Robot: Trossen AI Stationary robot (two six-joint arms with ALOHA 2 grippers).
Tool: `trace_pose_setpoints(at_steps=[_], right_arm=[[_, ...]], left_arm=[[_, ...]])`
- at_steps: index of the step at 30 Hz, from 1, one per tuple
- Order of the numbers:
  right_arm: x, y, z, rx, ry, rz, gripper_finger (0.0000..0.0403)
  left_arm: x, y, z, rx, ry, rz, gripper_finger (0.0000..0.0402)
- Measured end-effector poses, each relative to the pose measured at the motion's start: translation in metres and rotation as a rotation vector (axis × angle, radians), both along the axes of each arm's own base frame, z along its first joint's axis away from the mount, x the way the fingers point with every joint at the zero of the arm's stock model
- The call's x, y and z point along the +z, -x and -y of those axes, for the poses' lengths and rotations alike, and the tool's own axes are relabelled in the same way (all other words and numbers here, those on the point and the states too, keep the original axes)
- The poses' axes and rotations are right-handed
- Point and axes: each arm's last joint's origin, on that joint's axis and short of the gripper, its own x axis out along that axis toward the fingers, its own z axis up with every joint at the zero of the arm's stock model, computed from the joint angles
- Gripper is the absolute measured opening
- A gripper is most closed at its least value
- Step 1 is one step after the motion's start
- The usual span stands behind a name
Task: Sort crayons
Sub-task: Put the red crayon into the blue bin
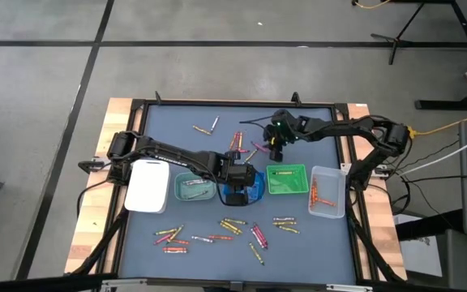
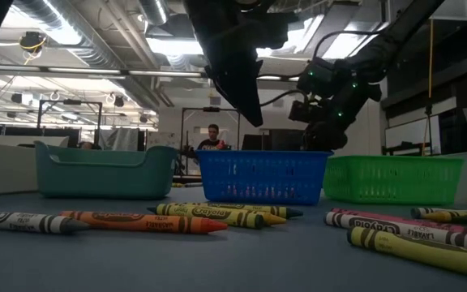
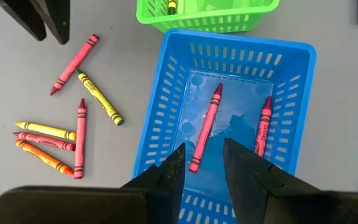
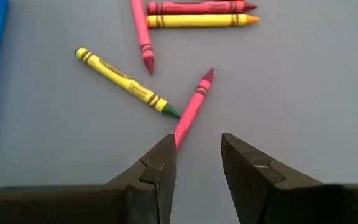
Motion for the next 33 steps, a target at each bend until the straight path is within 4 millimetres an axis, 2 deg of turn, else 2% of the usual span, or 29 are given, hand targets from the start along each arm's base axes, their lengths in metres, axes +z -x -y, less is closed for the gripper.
trace_pose_setpoints(at_steps=[14,23,33], right_arm=[[0.0,-0.001,-0.001,0.082,0.003,0.017,0.0127],[-0.029,-0.005,0.001,0.077,-0.03,-0.062,0.0127],[-0.031,-0.006,0.002,0.065,-0.017,-0.073,0.0127]], left_arm=[[0.0,0.0,0.0,0.001,0.001,0.0,0.0092],[0.0,0.0,0.0,0.002,0.002,0.004,0.0092],[0.0,-0.001,0.0,0.001,0.002,0.009,0.0092]])
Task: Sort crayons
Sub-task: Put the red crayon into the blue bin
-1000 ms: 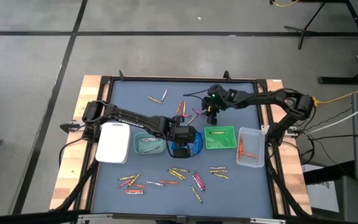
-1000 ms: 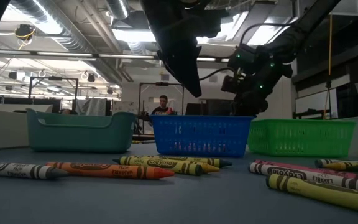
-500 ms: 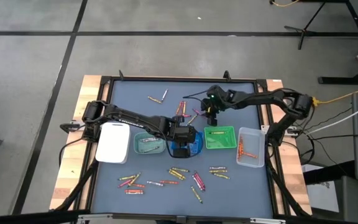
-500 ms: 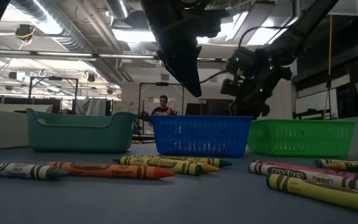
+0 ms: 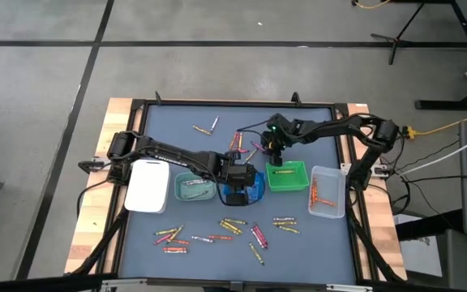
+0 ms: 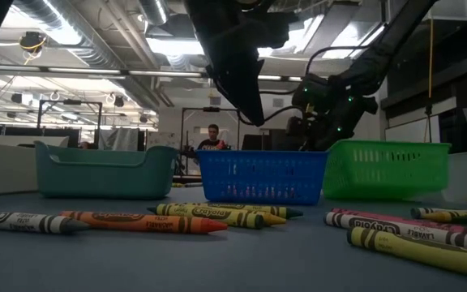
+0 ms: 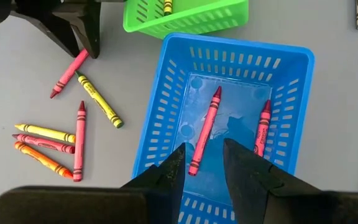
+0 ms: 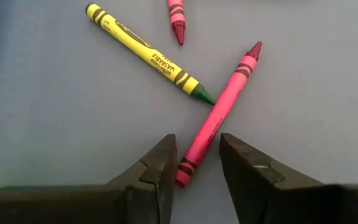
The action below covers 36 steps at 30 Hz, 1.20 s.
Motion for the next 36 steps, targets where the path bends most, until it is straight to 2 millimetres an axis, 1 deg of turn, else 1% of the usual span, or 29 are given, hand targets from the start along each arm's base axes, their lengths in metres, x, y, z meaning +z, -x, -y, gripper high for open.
trace_pose_setpoints(at_steps=[10,12,15,21,24,28,32,34,36], right_arm=[[0.0,0.0,0.0,-0.004,0.003,-0.004,0.0126],[0.0,0.0,0.0,-0.004,0.002,-0.005,0.0121],[-0.001,0.0,0.0,-0.004,0.002,-0.005,0.0099],[0.0,0.0,0.0,-0.008,0.006,-0.004,0.0038],[0.0,0.0,0.0,-0.015,0.002,-0.004,0.0017],[-0.001,0.0,0.0,-0.016,0.001,-0.005,0.001],[0.0,0.0,0.0,-0.015,-0.003,-0.003,0.0018],[0.001,0.0,0.0,-0.014,-0.004,-0.001,0.0019],[0.003,0.001,0.0,-0.015,-0.003,0.001,0.0016]], left_arm=[[0.0,0.0,0.0,0.0,0.0,0.001,0.0092],[0.0,0.0,0.0,0.0,0.0,0.002,0.0092],[0.0,0.0,0.0,-0.001,0.0,0.001,0.0092],[0.0,0.0,0.0,-0.001,0.0,0.001,0.0092],[0.001,0.001,0.0,-0.001,-0.002,-0.017,0.0092],[0.011,0.001,0.0,-0.007,-0.007,-0.034,0.0092],[0.023,0.003,-0.003,-0.023,-0.026,-0.076,0.0092],[0.028,0.003,-0.007,-0.016,-0.03,-0.088,0.0092],[0.034,0.008,-0.013,-0.015,-0.045,-0.116,0.0092]])
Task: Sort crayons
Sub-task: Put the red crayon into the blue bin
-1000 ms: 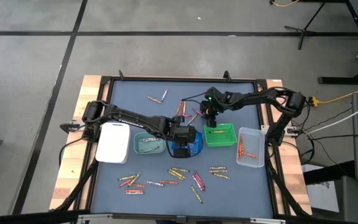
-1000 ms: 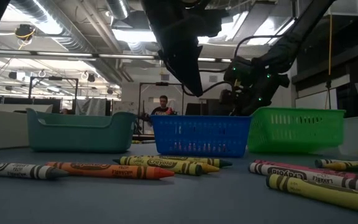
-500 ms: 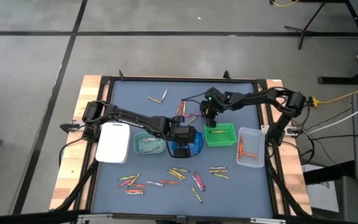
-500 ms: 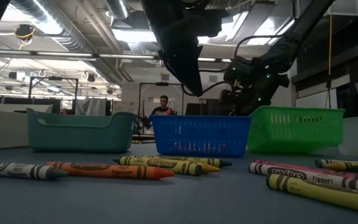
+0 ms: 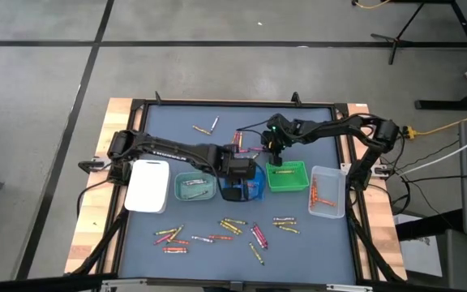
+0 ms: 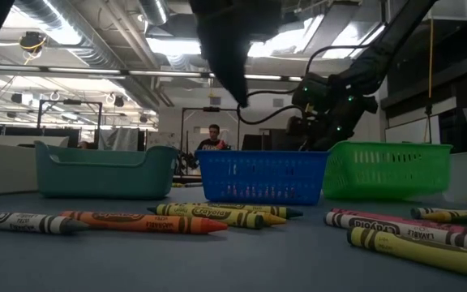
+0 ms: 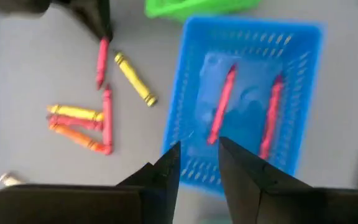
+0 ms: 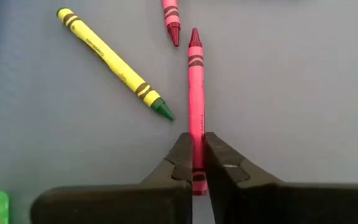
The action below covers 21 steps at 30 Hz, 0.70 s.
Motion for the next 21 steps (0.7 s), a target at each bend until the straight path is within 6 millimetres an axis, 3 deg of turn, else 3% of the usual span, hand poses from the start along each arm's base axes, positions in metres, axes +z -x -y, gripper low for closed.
trace_pose_setpoints(at_steps=[14,21], right_arm=[[0.038,0.009,-0.004,-0.02,0.032,0.092,0.0014],[0.064,0.012,-0.023,0.012,-0.054,0.177,0.0015]], left_arm=[[0.08,0.054,-0.057,0.098,-0.134,0.106,0.0092],[0.083,0.067,-0.111,0.218,-0.07,0.102,0.0092]])
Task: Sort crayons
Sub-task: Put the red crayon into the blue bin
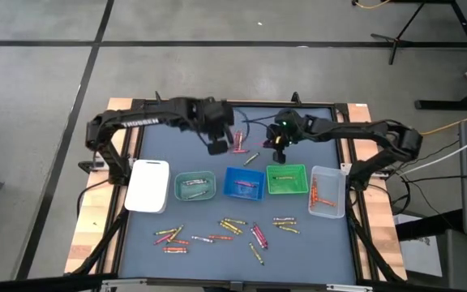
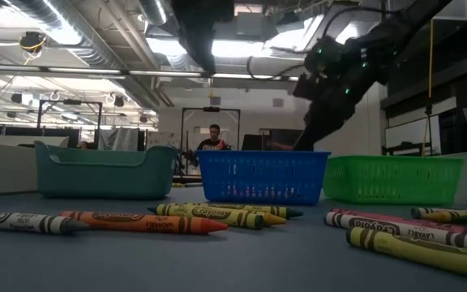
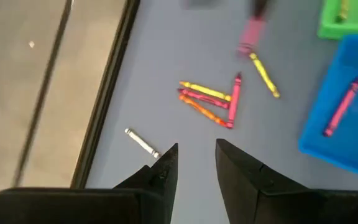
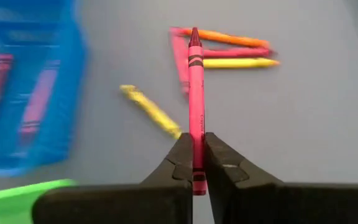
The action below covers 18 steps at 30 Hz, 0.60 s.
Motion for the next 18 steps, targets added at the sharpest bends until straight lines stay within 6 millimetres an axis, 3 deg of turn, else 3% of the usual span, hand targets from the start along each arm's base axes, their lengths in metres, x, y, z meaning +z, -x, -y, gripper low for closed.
trace_pose_setpoints(at_steps=[9,14,18], right_arm=[[0.009,-0.017,-0.061,0.217,-0.047,0.051,0.0016],[0.008,-0.022,-0.092,0.281,0.008,0.038,0.0017],[0.01,-0.026,-0.106,0.252,0.107,0.062,0.0017]], left_arm=[[-0.017,0.015,-0.066,0.174,0.037,0.062,0.0092],[-0.039,0.019,-0.086,0.274,0.044,0.12,0.0092],[-0.062,0.02,-0.095,0.333,0.047,0.173,0.0092]])
